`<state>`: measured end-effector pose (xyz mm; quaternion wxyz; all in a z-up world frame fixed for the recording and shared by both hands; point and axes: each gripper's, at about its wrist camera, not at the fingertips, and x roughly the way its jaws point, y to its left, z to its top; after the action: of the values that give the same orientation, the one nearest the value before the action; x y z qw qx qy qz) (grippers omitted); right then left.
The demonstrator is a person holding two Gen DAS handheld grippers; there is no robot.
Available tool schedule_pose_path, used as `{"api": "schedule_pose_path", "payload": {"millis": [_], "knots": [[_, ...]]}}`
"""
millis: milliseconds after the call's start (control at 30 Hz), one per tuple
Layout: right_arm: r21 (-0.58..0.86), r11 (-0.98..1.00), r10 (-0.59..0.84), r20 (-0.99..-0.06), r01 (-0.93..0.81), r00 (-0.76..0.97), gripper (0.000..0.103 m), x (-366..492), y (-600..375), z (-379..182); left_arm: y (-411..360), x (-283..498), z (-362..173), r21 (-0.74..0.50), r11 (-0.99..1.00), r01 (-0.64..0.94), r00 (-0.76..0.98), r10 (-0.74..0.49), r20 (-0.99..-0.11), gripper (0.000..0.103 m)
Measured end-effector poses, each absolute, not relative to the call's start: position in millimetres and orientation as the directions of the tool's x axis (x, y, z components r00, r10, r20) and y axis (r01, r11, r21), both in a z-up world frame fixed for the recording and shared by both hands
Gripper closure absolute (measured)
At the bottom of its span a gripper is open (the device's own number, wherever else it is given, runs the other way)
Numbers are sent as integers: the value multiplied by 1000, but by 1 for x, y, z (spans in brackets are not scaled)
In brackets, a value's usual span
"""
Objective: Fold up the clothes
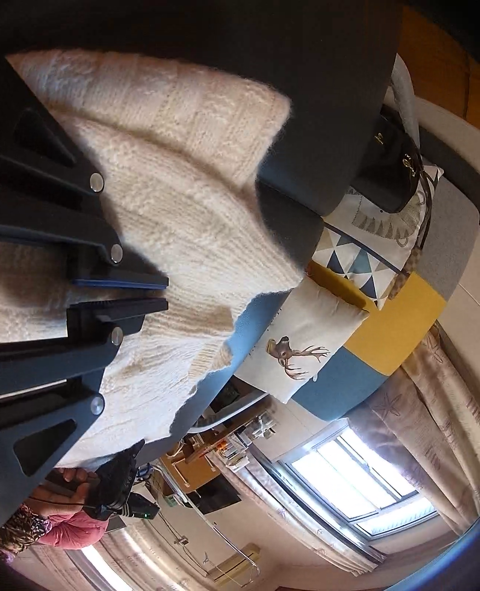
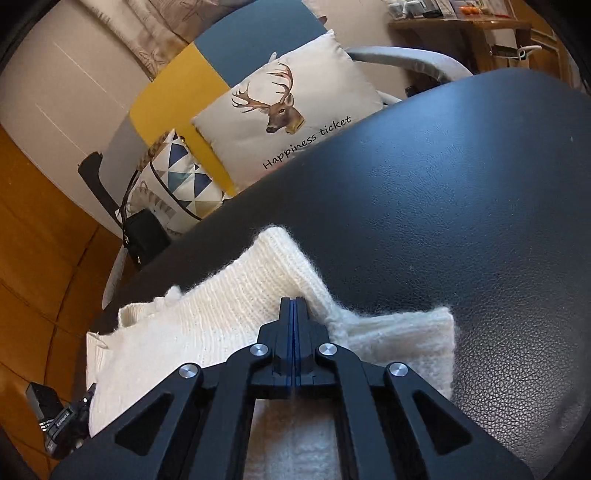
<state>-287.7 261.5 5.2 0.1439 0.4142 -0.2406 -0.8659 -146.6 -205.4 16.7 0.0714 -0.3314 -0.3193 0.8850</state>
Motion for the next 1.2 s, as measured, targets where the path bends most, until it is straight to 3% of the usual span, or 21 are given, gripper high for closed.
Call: {"api": "schedule_pose_path", "payload": {"millis": [100, 400, 467, 633, 700, 767, 867, 1033, 1100, 1200], "knots": [[593, -802, -480, -567, 72, -669, 100, -272, 277, 23, -207, -146, 17, -625, -776, 79, -773, 348, -530, 97], [364, -892, -451, -686, 268, -571, 97, -220, 233, 29, -203, -142, 21, -596, -798, 92, -775, 319, -546, 97], [328, -925, -377, -725, 192, -576, 103, -225, 240, 11, -202, -141, 21, -587, -804, 100, -774, 307, -553, 97], [472, -880, -394, -660, 55, -640, 103, -220, 279, 1, -203, -141, 20, -584, -805, 106, -773, 302, -558, 98], [500, -865, -393, -642, 28, -659, 96, -206, 286, 10, -204, -140, 19, -587, -803, 106, -775, 304, -555, 98], [554, -831, -424, -580, 44, -695, 96, -191, 297, 25, -204, -140, 19, -589, -801, 105, -776, 305, -552, 98], [541, -835, -451, -570, 98, -687, 96, -165, 289, 41, -202, -135, 21, -583, -806, 108, -774, 300, -558, 98], [394, -878, -477, -664, 272, -576, 96, -142, 251, 28, -199, -118, 26, -558, -821, 119, -774, 275, -570, 97], [318, -914, -406, -709, 252, -577, 101, -142, 247, 15, -204, -105, 27, -564, -816, 125, -780, 271, -564, 96], [382, -909, -400, -682, 167, -613, 103, -143, 270, 0, -210, -85, 28, -573, -809, 134, -788, 264, -556, 96]]}}
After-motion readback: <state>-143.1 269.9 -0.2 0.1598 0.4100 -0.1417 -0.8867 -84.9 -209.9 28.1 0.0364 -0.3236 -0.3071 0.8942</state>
